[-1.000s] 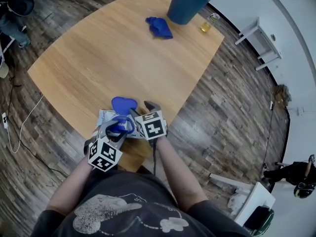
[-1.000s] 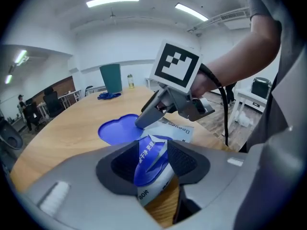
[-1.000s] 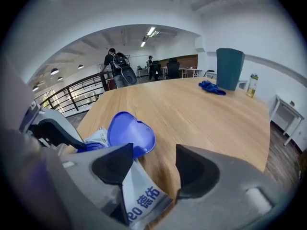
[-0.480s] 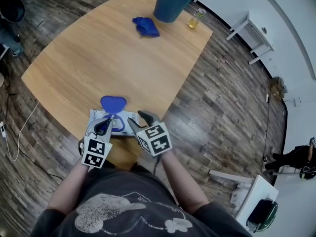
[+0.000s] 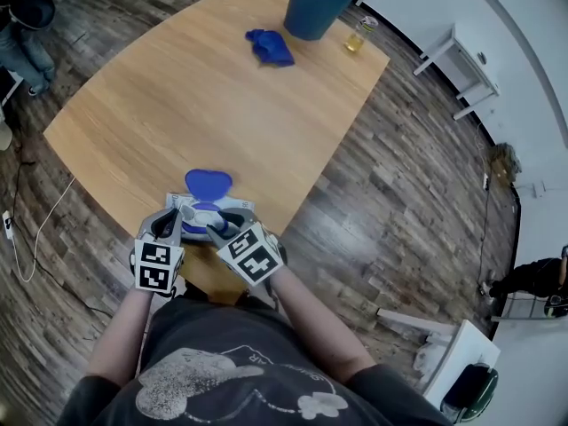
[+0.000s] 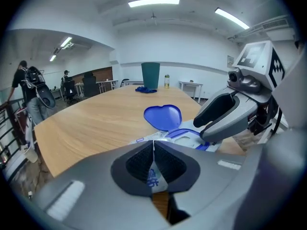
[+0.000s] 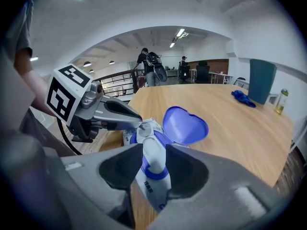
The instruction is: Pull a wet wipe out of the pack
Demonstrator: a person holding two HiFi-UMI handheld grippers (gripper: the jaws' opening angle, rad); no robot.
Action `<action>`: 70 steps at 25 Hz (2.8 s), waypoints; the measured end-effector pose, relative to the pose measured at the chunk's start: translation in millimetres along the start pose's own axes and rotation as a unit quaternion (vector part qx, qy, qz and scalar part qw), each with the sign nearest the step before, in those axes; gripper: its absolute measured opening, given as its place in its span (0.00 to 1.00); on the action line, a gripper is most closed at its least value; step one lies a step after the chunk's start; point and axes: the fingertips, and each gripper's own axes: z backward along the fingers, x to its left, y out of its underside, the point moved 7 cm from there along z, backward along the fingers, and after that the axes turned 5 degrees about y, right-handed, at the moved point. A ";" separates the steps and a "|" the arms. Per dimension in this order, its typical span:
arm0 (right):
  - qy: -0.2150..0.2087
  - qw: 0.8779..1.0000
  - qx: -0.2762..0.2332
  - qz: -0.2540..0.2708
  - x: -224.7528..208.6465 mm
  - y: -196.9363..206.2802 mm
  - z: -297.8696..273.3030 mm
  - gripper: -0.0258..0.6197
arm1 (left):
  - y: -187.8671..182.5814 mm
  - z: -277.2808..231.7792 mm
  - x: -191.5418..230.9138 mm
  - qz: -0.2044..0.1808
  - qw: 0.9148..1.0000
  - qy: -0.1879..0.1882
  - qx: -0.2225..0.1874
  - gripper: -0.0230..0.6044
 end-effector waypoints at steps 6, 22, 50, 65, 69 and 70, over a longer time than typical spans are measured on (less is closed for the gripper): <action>-0.017 0.999 0.039 0.027 7.6 -7.9 -23.2 0.25 | 11.4 -5.7 3.9 -0.003 1.000 -0.005 0.012 0.08; 0.047 0.988 0.100 0.104 25.7 -3.4 -45.0 0.09 | 19.5 -8.0 4.7 -0.006 1.000 0.025 0.016 0.08; 0.113 0.991 -0.044 -0.061 21.4 -32.7 33.0 0.04 | 16.3 -8.0 12.4 0.013 0.997 0.079 -0.002 0.10; 0.209 0.956 -0.103 -0.179 11.2 -22.4 88.2 0.04 | -3.8 13.5 19.1 0.035 0.991 0.104 -0.075 0.16; 0.205 0.954 -0.124 -0.180 17.9 -15.3 92.8 0.04 | -0.8 27.9 16.0 0.049 0.989 0.091 -0.102 0.16; 0.204 0.953 -0.130 -0.180 20.0 -13.1 95.9 0.04 | -2.1 32.5 14.3 0.050 0.989 0.088 -0.108 0.16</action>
